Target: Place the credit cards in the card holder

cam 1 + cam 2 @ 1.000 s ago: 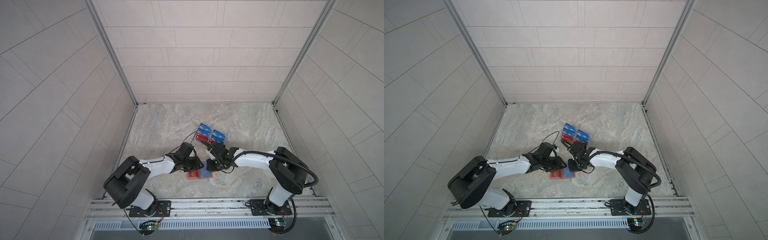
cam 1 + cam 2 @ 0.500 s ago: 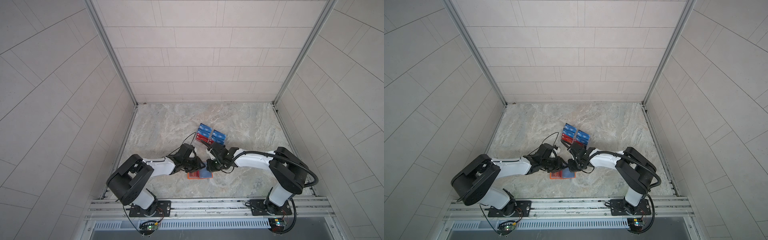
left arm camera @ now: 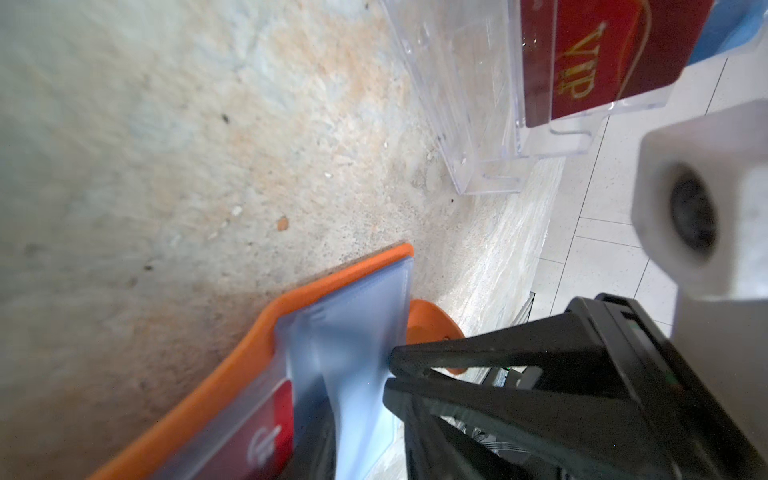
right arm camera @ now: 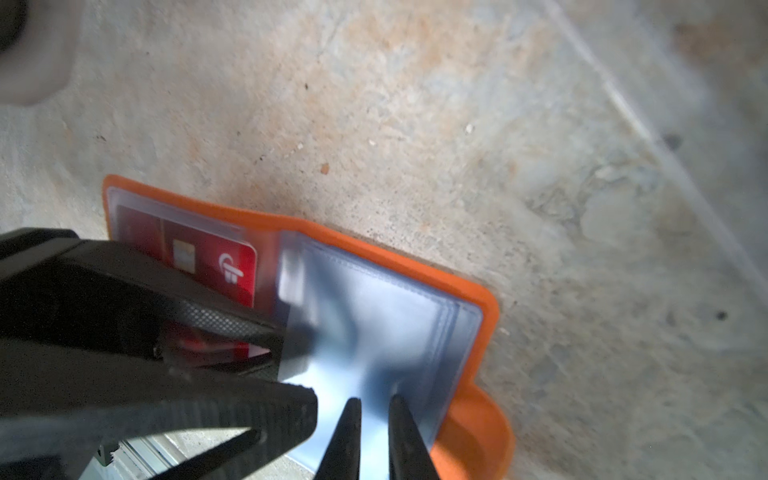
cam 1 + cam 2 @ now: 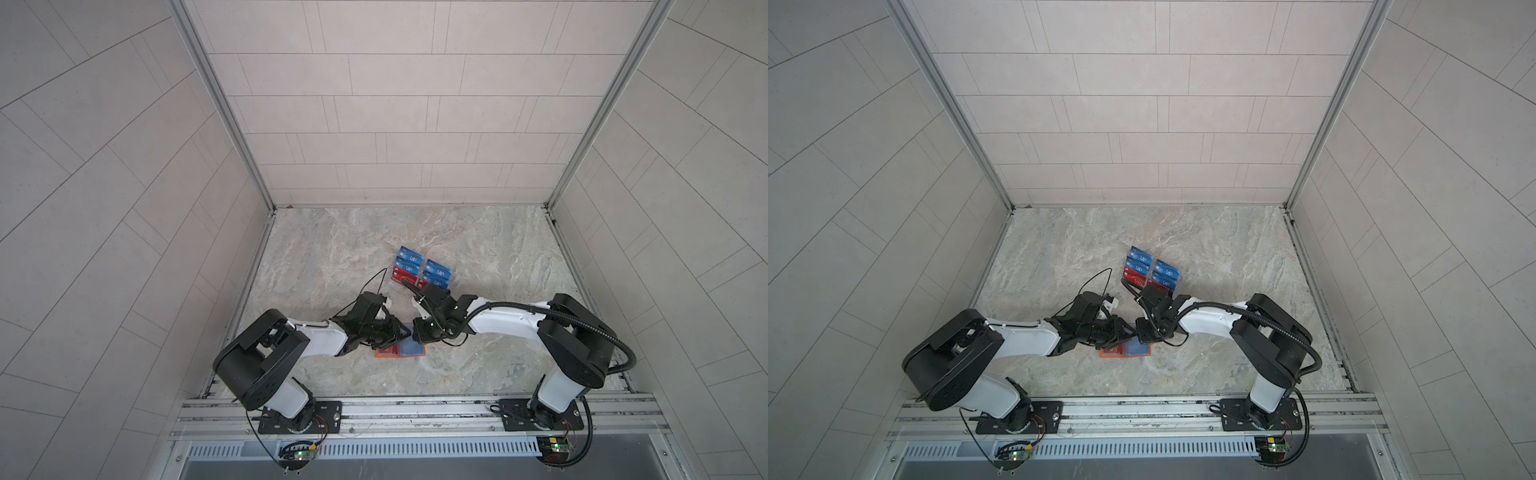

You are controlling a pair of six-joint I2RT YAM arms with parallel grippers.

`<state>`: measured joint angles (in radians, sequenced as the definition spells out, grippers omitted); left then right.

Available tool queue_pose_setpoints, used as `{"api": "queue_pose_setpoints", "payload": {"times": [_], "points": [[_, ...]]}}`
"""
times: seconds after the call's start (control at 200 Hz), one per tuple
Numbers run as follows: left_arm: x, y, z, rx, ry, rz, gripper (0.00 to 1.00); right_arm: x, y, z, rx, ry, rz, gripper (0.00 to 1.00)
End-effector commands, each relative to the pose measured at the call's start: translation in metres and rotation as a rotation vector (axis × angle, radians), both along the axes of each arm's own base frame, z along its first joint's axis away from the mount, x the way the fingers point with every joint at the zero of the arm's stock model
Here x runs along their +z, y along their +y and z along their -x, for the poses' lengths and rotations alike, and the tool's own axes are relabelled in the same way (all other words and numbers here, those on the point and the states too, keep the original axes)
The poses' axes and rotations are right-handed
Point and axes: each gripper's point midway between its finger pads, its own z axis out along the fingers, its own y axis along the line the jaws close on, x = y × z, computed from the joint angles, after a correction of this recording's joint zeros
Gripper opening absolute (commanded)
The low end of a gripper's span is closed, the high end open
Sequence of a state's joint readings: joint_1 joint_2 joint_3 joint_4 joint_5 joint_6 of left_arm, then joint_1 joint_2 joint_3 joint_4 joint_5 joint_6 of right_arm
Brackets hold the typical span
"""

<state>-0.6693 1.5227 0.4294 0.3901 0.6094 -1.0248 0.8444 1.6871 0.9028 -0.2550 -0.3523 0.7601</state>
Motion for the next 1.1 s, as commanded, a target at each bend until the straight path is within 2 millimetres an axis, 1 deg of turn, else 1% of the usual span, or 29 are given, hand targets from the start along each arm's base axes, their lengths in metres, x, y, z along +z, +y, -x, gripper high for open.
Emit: {"api": "queue_pose_setpoints", "payload": {"times": [0.0, 0.17, 0.23, 0.29, 0.325, 0.426, 0.496, 0.601, 0.751, 0.906, 1.096], "points": [[-0.007, 0.000, 0.003, 0.007, 0.022, 0.005, 0.28, -0.012, -0.010, 0.006, -0.012, 0.025, 0.049, 0.17], [-0.007, 0.001, 0.003, 0.013, 0.022, 0.001, 0.23, -0.009, -0.011, 0.005, -0.023, 0.013, 0.044, 0.17], [-0.011, 0.004, 0.002, 0.017, 0.026, -0.021, 0.19, -0.007, -0.011, 0.004, -0.028, 0.007, 0.041, 0.17], [-0.012, 0.006, 0.001, 0.027, 0.025, -0.032, 0.17, -0.005, -0.010, 0.003, -0.028, 0.005, 0.036, 0.17], [-0.012, 0.007, 0.001, 0.029, 0.025, -0.034, 0.13, -0.003, -0.010, 0.003, -0.029, 0.001, 0.033, 0.17], [-0.011, 0.006, 0.000, 0.029, 0.023, -0.029, 0.08, 0.001, -0.011, 0.001, -0.034, -0.012, 0.031, 0.17], [-0.010, 0.007, 0.001, 0.028, 0.022, -0.033, 0.06, 0.003, -0.012, 0.000, -0.041, -0.020, 0.030, 0.17], [-0.008, 0.007, 0.001, 0.025, 0.009, -0.034, 0.00, 0.008, -0.012, -0.003, -0.054, -0.033, 0.018, 0.17], [-0.004, 0.009, 0.000, 0.027, -0.004, -0.036, 0.00, 0.014, -0.017, -0.007, -0.075, -0.052, 0.015, 0.17], [-0.001, 0.011, -0.001, 0.029, -0.019, -0.033, 0.00, 0.009, -0.024, -0.008, -0.094, -0.049, 0.021, 0.17], [0.005, 0.010, 0.003, 0.003, -0.038, -0.015, 0.00, 0.007, -0.021, -0.009, -0.085, -0.038, 0.016, 0.17]]}}
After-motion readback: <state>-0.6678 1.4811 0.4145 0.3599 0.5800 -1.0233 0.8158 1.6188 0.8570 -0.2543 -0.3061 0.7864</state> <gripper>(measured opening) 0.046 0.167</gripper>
